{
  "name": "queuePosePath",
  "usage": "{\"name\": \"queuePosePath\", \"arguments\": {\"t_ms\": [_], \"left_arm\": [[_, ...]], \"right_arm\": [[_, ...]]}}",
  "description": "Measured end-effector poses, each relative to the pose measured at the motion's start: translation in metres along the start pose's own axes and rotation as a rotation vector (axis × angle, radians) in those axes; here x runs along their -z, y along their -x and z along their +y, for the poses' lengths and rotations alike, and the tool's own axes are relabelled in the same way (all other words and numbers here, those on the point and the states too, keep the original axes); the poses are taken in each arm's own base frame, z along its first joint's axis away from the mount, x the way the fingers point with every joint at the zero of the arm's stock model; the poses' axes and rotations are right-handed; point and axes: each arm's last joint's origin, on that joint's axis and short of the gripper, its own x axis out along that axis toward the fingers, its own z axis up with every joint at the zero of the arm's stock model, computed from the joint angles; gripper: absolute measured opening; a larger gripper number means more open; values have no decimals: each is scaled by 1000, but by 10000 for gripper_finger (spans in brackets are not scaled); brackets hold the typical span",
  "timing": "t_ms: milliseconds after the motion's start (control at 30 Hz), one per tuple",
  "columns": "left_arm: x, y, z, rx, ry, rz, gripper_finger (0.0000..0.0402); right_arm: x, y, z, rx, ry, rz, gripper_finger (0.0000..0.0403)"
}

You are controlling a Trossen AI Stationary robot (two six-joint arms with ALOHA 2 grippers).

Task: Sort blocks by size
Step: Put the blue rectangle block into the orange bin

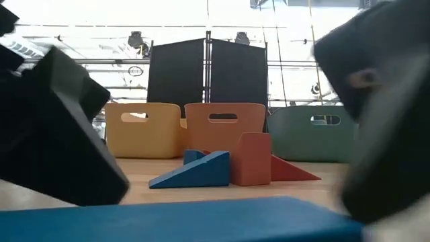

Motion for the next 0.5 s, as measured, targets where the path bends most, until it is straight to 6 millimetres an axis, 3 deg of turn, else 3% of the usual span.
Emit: {"name": "queuePosePath", "arguments": {"t_ms": [500], "left_arm": [[-1, -4, 10, -57, 53, 39, 206]], "right_arm": [[-6, -6, -17, 155, -11, 28, 180]]}}
